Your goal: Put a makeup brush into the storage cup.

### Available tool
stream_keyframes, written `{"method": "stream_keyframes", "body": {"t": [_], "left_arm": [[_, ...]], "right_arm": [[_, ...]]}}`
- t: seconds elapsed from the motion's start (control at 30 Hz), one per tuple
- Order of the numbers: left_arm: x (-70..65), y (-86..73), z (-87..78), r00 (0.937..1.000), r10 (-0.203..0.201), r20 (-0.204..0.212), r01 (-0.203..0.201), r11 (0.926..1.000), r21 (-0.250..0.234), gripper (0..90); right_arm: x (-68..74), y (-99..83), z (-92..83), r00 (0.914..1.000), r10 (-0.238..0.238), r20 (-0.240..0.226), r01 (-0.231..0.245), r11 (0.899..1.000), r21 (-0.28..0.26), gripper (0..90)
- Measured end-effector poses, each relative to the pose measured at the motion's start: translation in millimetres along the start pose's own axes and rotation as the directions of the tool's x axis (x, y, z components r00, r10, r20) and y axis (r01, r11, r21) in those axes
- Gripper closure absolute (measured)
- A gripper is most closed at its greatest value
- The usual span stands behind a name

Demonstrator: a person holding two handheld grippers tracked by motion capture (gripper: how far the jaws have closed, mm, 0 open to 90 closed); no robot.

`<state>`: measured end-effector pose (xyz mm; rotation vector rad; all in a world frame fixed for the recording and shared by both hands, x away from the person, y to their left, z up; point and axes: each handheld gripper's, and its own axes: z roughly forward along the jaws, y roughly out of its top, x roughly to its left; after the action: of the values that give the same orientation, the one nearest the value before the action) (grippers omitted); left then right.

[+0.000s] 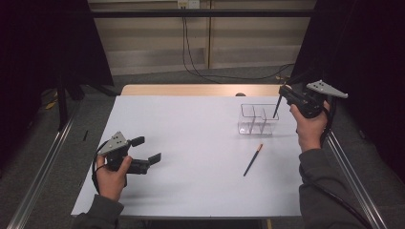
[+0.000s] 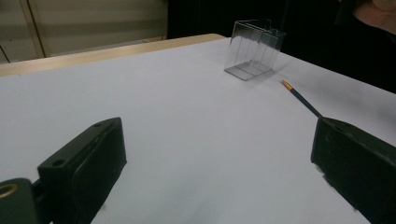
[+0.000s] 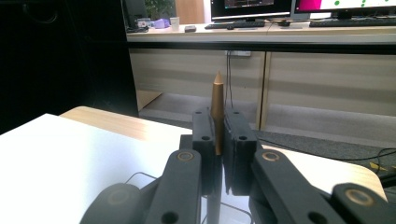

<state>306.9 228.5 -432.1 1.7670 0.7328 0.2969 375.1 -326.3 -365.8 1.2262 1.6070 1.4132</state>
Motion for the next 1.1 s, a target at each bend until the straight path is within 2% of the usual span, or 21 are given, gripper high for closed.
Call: {"method": "stream_keyframes", "body": {"t": [0.5,0.67,1.1], "left_arm": [[0.4,-0.6,-0.1,0.9999,0.007,-0.009,-0.007,1.0000,0.003,3.1],[0.4,-0.7,0.3,1.0000,0.009,0.001,-0.009,0.9999,0.009,3.1],[-0.2,-1.0,1.4,1.0000,0.001,0.001,-0.001,1.0000,0.005,3.1]], "right_arm": [[-2.2,-8.7,-0.2,0.9999,-0.011,0.006,0.011,1.000,0.020,85.0],[-5.4,-9.4,-2.2,0.9997,-0.020,0.013,0.019,0.999,0.032,85.0],[-11.0,-21.6,-1.9,0.9994,0.009,0.033,-0.010,0.999,0.043,84.9]]}}
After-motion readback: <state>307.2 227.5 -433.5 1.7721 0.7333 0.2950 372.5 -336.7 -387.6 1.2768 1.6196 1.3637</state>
